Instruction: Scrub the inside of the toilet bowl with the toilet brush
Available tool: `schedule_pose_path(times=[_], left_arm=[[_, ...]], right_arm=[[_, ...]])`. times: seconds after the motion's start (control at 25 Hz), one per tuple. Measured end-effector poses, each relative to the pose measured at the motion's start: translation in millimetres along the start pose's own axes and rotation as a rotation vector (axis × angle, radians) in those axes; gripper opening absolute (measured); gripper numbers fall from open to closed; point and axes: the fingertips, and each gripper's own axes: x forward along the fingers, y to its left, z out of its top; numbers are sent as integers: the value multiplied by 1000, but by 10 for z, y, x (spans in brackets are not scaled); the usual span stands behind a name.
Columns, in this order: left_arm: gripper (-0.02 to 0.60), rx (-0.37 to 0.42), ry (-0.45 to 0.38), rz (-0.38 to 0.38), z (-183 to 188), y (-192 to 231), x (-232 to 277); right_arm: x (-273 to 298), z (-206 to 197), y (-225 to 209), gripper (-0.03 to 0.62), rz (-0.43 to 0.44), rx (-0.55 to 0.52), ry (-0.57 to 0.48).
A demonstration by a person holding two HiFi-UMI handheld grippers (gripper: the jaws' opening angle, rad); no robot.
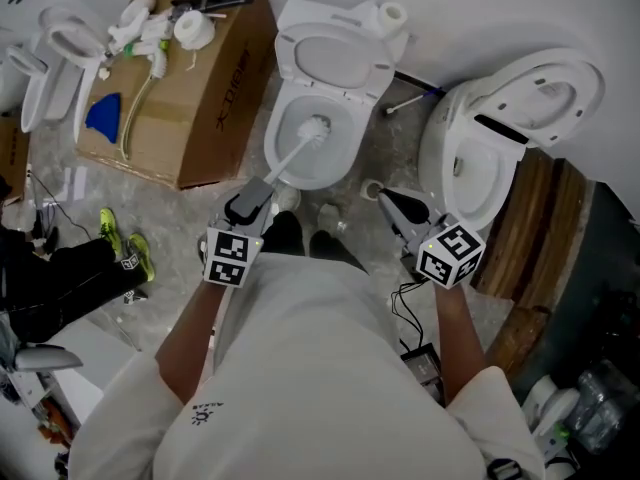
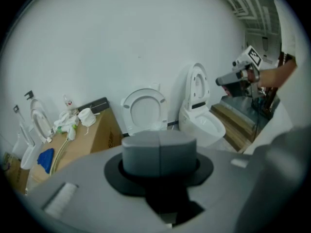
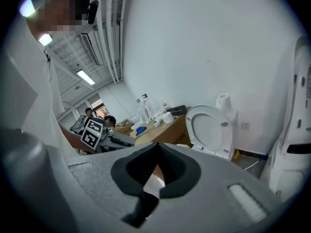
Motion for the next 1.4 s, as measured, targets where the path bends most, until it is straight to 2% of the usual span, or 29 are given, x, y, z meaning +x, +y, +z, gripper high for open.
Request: schedule_pose_path(times=[0.32,0.68,0.88,1.16,1.4], left_arm=[[149,21,41,-76,-131,313,420],[149,51,101,-126,-373,658,968],[149,45,130,-127,-474,796,1240],[149,0,175,-113,-686,973,1749],[149,21,195,-127,-867,1048,2138]], right_arm=[[262,-76,-53,0,-78,47,18],[524,-276,-213,0,-164,144,27],[738,-427,-380,0,-198,146,53],[1112,-678,-605,0,-219,219,56],[1354,-1004,-641,0,-212,273,81]])
